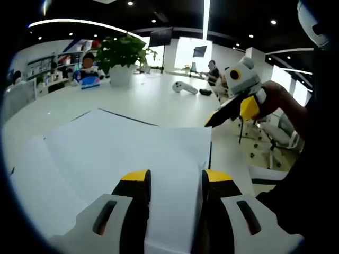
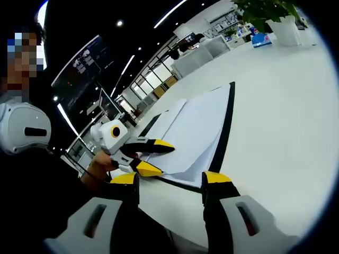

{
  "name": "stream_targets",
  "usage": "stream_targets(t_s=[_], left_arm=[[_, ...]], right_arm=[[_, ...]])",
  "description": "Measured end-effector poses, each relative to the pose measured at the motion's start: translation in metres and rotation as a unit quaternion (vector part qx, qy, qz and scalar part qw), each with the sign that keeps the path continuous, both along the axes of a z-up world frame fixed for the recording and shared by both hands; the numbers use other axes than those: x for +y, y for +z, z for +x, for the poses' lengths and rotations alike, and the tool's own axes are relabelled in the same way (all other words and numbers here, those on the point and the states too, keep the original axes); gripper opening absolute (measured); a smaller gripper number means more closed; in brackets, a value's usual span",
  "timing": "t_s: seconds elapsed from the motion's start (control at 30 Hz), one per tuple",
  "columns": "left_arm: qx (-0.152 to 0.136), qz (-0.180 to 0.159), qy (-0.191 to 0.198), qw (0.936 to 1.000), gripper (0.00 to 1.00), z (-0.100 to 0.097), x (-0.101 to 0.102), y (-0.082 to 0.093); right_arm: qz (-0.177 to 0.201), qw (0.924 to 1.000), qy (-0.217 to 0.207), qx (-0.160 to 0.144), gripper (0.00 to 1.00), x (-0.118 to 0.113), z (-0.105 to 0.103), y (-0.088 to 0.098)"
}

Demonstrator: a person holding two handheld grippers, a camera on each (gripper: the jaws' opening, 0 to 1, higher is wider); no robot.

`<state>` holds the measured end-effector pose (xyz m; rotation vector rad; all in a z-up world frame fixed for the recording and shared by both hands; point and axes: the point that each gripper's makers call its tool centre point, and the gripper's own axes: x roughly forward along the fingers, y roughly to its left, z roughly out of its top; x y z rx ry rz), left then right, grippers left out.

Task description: Flip through the bound document one page at a time

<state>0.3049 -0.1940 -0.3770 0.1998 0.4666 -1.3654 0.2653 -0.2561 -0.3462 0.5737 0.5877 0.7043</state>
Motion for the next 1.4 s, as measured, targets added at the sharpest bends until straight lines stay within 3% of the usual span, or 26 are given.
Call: stream_targets(t_s=[0.2,0.3,0.43,0.7,0.97,1.23,1.4], left_arm=[[-0.003,-0.003,-0.001,1.0000,0.41,0.004,0.003,-0.002],[-0.003,-0.003,-0.001,1.0000,0.41,0.005,0.005,-0.003],[-0.014,0.007,-0.003,0.9999,0.42,0.003,0.003,-0.004],[-0.024,0.023,-0.009,0.9994,0.43,0.003,0.005,-0.006],[-0.033,0.033,-0.011,0.9988,0.43,0.003,0.005,-0.007],[-0.036,0.049,-0.018,0.9980,0.43,0.003,0.004,-0.007],[-0.038,0.056,-0.024,0.9974,0.43,0.001,0.002,-0.006]], right_arm=[[0.061,0.9968,-0.048,0.017,0.40,0.009,0.004,0.007],[0.085,0.9903,-0.101,0.043,0.39,0.001,0.009,0.001],[0.136,0.9824,-0.113,0.062,0.36,0.004,0.009,0.006],[0.128,0.9823,-0.119,0.069,0.34,0.010,0.011,0.003],[0.138,0.9738,-0.152,0.097,0.33,0.004,0.007,-0.005],[0.152,0.9689,-0.157,0.116,0.33,0.007,0.007,-0.010],[0.175,0.9613,-0.169,0.129,0.33,0.005,0.006,-0.009]])
